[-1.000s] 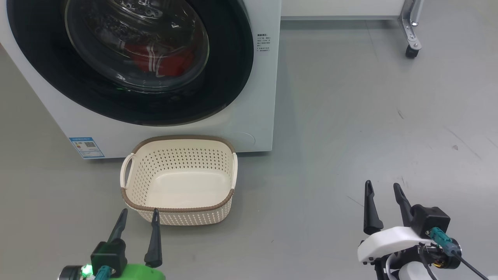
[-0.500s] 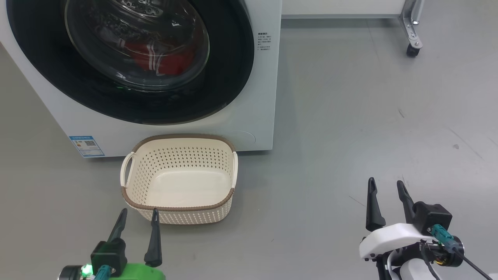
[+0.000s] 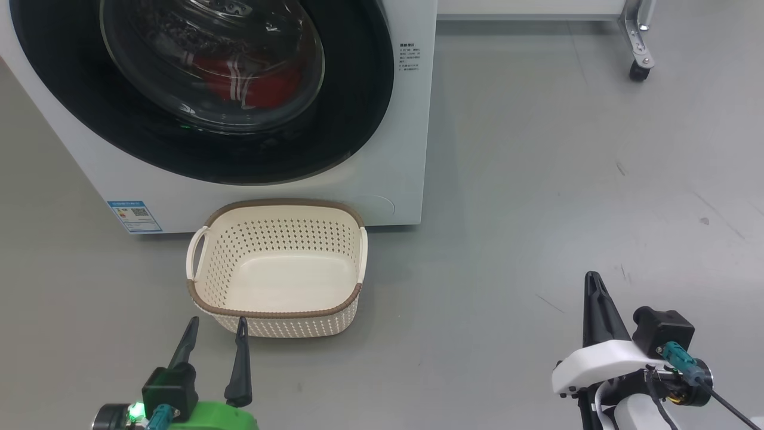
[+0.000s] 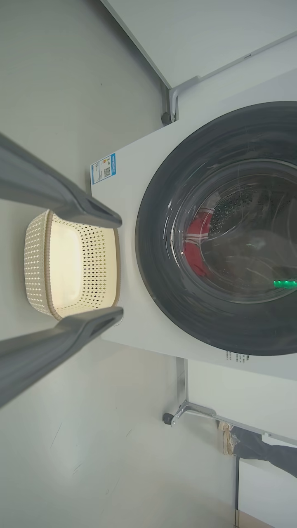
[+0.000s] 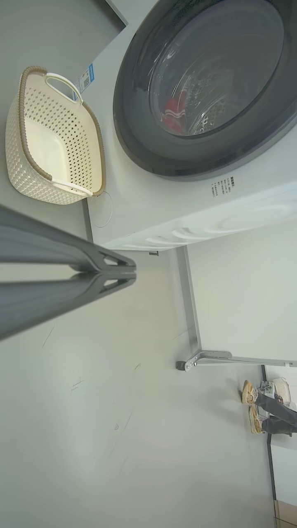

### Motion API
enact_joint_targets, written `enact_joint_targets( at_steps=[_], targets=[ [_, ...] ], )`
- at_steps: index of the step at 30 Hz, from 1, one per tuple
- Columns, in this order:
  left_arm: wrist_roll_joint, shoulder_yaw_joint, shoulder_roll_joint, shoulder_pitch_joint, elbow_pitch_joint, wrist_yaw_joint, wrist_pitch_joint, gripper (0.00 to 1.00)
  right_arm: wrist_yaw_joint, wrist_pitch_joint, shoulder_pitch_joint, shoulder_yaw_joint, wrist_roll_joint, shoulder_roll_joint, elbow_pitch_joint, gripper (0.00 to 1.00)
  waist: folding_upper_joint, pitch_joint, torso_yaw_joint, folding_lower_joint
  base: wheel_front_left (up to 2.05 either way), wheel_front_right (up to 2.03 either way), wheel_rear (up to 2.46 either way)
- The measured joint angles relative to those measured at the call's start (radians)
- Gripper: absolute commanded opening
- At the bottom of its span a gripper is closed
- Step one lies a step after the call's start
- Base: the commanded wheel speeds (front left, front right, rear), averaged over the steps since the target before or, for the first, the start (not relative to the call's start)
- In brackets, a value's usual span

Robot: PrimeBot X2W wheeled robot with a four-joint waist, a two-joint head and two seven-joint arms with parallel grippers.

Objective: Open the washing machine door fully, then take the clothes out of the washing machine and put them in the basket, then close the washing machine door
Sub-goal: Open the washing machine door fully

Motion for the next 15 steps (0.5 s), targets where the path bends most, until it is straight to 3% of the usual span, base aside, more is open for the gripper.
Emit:
enact_joint_targets(
  at_steps=[9, 15],
  targets=[
    [-0.009, -0.005, 0.0, -0.022, -0.003, 0.0, 0.0, 1.0, 0.041, 0.002, -0.046, -0.042, 0.108, 0.001, -0.007, 0.0, 0.0, 0.038, 0.013, 0.0, 0.0, 0.0, 0.0],
    [-0.007, -0.024, 0.0, -0.05, -0.01, -0.001, 0.0, 1.0, 0.078, 0.044, -0.105, -0.132, 0.405, 0.0, -0.022, 0.0, 0.0, 0.074, 0.028, 0.0, 0.0, 0.0, 0.0]
  ],
)
